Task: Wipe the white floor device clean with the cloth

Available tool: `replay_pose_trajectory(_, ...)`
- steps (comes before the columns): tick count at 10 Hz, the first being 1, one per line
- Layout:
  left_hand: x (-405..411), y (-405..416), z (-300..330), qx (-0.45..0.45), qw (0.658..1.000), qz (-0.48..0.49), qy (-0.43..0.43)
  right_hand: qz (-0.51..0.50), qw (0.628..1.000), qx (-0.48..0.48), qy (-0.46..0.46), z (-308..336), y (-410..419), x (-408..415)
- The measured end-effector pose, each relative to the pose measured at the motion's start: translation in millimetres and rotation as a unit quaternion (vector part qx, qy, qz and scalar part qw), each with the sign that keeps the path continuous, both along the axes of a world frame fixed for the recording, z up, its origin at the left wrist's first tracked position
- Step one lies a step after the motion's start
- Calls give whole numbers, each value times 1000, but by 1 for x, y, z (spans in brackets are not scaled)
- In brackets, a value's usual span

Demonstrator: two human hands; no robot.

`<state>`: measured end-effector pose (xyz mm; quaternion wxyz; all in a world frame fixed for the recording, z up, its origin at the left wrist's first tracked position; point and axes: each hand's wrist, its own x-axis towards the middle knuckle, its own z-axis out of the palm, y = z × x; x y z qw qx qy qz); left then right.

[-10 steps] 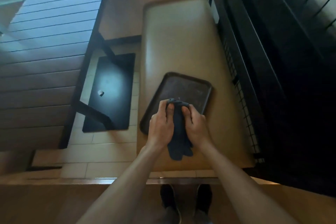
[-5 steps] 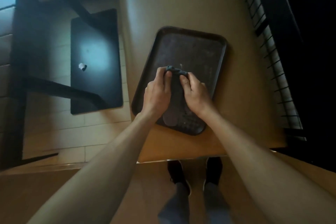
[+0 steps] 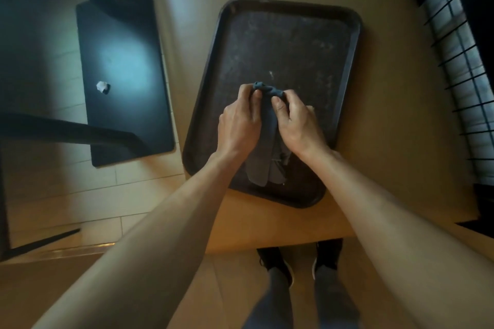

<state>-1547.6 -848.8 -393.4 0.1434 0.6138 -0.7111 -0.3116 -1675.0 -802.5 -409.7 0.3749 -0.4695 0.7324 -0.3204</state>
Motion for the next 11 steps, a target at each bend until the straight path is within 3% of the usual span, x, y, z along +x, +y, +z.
replay_pose_trajectory(5, -15, -15, -37, -104, 982, -49, -148, 38, 960, -7, 278, -22, -19, -11)
replay_pose_trajectory(7, -15, -15, -35, -115, 973, -62, -190, 16, 958, 7, 287, -17, -18, -11)
replay_pose_trajectory(9, -9, -12, -12, -40, 987, -23, -156, 26, 961, 76, 263, 10, -12, -26)
replay_pose_trajectory(11, 6, 16, 38, -32, 991, -33, -129, 51, 969, 91, 223, 42, 7, -33)
